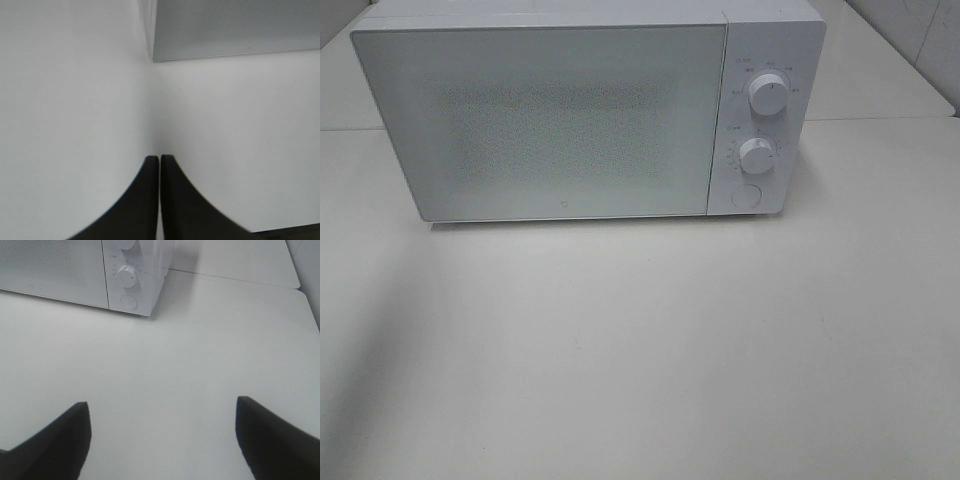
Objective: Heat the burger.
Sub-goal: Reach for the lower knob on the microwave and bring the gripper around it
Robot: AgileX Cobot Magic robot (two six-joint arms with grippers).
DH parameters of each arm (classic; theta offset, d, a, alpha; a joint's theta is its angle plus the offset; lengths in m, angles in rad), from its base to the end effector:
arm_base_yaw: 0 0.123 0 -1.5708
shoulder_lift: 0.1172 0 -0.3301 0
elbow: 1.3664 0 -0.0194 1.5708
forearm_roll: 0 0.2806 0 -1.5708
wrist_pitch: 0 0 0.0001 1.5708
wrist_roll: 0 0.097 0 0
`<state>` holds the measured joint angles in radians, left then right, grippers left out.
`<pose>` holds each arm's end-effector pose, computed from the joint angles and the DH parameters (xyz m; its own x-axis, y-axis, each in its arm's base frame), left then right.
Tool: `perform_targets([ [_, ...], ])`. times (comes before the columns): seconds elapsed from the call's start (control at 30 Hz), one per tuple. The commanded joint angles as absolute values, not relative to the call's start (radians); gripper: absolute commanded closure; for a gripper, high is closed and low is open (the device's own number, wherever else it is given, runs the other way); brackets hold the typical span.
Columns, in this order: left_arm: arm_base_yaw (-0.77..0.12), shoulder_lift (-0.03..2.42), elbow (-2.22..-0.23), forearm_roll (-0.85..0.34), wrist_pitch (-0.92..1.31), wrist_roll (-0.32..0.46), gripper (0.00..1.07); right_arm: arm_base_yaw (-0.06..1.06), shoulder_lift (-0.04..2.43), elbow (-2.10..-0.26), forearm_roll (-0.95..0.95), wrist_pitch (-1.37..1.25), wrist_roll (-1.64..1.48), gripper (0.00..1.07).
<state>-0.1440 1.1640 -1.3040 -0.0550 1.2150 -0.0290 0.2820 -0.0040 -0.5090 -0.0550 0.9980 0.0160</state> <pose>0.2250 -0.0377 0.4406 -0.8332 0.0722 -0.5482 0.1314 0.9889 -0.0695 -0.0161 -0.0093 0.2972 -0.3682 -0.1211 -0.9218 -0.2422 0.9698 -0.0306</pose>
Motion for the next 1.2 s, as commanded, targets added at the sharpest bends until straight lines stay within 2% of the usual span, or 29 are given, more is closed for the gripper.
perform_targets([
  [0.03,-0.139,1.008,-1.201,-0.035,1.256,-0.044,1.06,0.277,-0.034,-0.508,-0.052,0.989,0.000,0.34],
  [0.3,-0.139,0.761,-1.006,-0.038,1.256,-0.041,1.06,0.277,-0.034,-0.508,-0.052,0.988,0.000,0.34],
  [0.47,-0.139,0.514,-0.814,-0.035,1.247,-0.035,1.06,0.277,-0.034,-0.508,-0.052,0.988,0.000,0.34],
  [0.6,-0.139,0.447,-0.770,-0.035,1.246,-0.035,1.06,0.277,-0.034,-0.508,-0.052,0.988,0.000,0.34],
  [0.67,-0.139,0.296,-0.694,-0.037,1.233,-0.011,1.06,0.277,-0.034,-0.508,-0.052,0.988,0.000,0.34],
  [0.9,-0.139,0.123,-0.625,-0.038,1.192,0.010,1.06,0.277,-0.034,-0.508,-0.052,0.988,0.000,0.34],
  [0.97,-0.139,0.002,-0.568,-0.038,1.159,0.010,1.06,0.277,-0.034,-0.508,-0.052,0.988,0.000,0.34],
  [1.2,-0.139,-0.009,-0.535,-0.038,1.082,0.021,1.06,0.277,-0.033,-0.508,-0.052,0.987,0.000,0.34],
])
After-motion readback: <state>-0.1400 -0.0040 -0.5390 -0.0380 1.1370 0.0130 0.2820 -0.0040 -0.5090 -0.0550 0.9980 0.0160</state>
